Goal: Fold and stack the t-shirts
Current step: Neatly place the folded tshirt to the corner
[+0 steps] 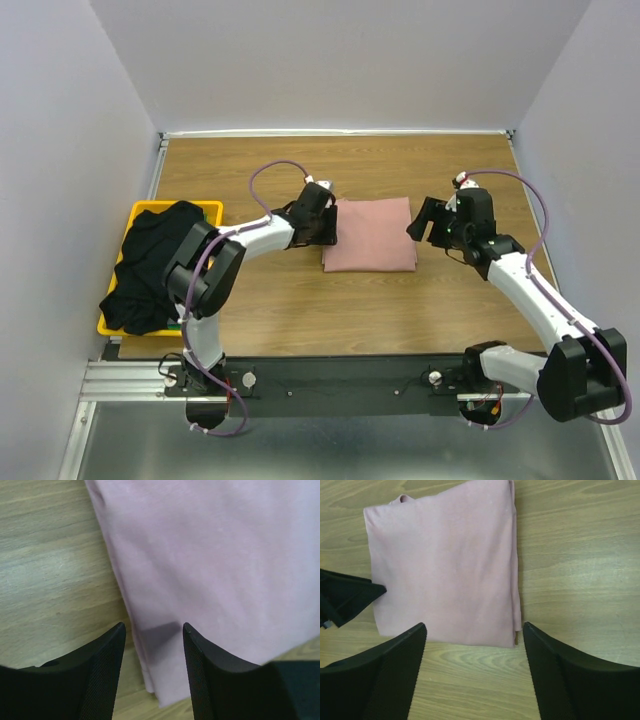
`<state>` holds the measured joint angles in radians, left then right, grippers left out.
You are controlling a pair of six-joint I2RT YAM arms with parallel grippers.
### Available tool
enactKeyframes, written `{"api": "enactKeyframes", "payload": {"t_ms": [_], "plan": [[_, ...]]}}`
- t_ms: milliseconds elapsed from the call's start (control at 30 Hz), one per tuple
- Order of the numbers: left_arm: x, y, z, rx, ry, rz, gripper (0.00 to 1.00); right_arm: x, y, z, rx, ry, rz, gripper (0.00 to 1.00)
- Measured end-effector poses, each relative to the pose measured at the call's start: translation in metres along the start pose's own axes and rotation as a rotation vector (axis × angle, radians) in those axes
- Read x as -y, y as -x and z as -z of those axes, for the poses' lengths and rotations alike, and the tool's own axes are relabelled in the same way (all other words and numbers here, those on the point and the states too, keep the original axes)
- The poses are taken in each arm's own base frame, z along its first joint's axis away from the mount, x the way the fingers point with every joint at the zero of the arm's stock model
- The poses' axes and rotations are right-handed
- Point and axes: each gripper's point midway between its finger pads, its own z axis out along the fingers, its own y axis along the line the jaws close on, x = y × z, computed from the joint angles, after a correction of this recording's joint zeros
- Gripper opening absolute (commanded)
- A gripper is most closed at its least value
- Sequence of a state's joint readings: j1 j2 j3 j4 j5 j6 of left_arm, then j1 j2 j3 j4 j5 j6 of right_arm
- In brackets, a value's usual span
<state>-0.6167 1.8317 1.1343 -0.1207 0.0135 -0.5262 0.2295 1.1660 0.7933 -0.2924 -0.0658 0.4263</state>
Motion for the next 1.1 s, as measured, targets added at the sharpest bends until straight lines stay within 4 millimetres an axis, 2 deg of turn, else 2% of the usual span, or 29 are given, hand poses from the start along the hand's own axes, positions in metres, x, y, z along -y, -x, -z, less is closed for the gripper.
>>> {"api": "enactKeyframes", "payload": {"t_ms": [200,433,500,533,667,733,833,967,1100], "plan": [[-0.015,-0.006,-0.013,-0.042,0.085,-0.011,0.57,0.005,-0.003,0.008,0.01,-0.017,0.022,0.87],[-0.013,-0.001,-0.02,-0.04,0.106,-0.034,0.51,0.011,-0.011,0.008,-0.007,-0.034,0.03,0.87],[-0.011,-0.002,-0.022,-0.04,0.106,-0.041,0.45,0.012,-0.013,0.008,-0.013,-0.038,0.031,0.87],[-0.01,-0.002,-0.023,-0.04,0.104,-0.044,0.38,0.013,-0.014,0.008,-0.016,-0.041,0.032,0.87],[-0.006,-0.003,-0.026,-0.042,0.099,-0.052,0.05,0.017,-0.015,0.009,-0.014,-0.06,0.033,0.87],[-0.005,0.0,-0.028,-0.04,0.101,-0.051,0.0,0.018,-0.014,0.01,-0.008,-0.062,0.033,0.87],[-0.009,0.005,-0.028,-0.043,0.111,-0.06,0.0,0.017,-0.013,0.012,0.002,-0.063,0.034,0.87],[-0.038,0.03,-0.032,-0.03,0.167,-0.04,0.0,0.016,-0.01,0.015,0.014,-0.058,0.034,0.87],[-0.096,0.084,-0.034,0.025,0.288,-0.013,0.0,0.016,-0.008,0.017,0.022,-0.057,0.035,0.87]]}}
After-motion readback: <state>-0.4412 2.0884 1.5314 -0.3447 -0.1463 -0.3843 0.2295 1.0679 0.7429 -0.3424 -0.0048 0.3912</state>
